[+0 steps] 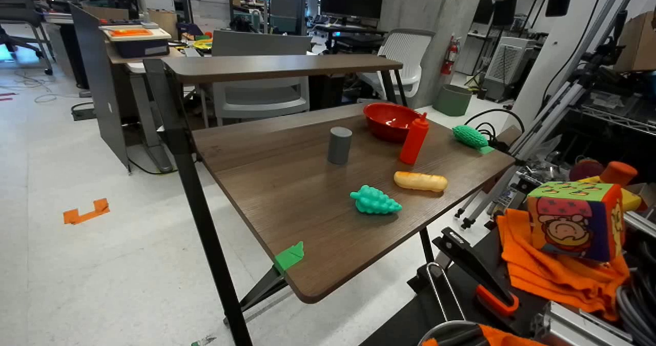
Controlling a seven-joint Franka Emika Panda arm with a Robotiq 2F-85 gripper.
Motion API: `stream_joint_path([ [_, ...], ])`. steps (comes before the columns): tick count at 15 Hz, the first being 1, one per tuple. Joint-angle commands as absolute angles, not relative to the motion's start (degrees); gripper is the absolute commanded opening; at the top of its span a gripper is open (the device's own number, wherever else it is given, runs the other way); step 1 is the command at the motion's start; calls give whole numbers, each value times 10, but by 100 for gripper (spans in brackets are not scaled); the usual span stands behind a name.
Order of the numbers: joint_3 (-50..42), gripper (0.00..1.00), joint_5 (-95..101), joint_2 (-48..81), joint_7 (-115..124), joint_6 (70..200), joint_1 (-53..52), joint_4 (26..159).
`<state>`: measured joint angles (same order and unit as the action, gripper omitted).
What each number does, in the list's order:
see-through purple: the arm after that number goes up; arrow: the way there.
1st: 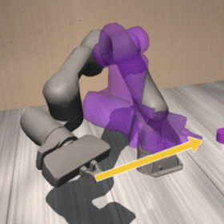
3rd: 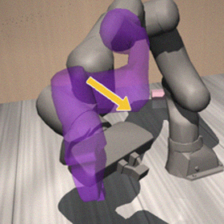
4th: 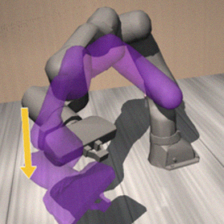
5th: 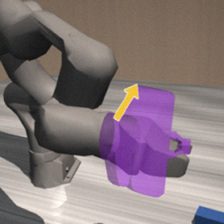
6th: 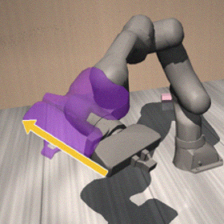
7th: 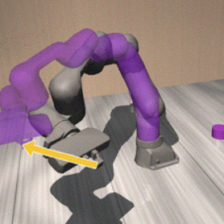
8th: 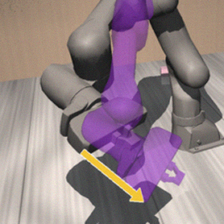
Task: Pick up the bottle and put it in the bowl
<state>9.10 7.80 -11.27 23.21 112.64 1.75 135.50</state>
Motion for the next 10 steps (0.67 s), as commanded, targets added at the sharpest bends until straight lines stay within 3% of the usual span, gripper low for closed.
stream_joint_path([
  [1,73,100,90,-84,242,1177,13,1346],
  [10,4,100,99,64,230,1436,25,1337],
])
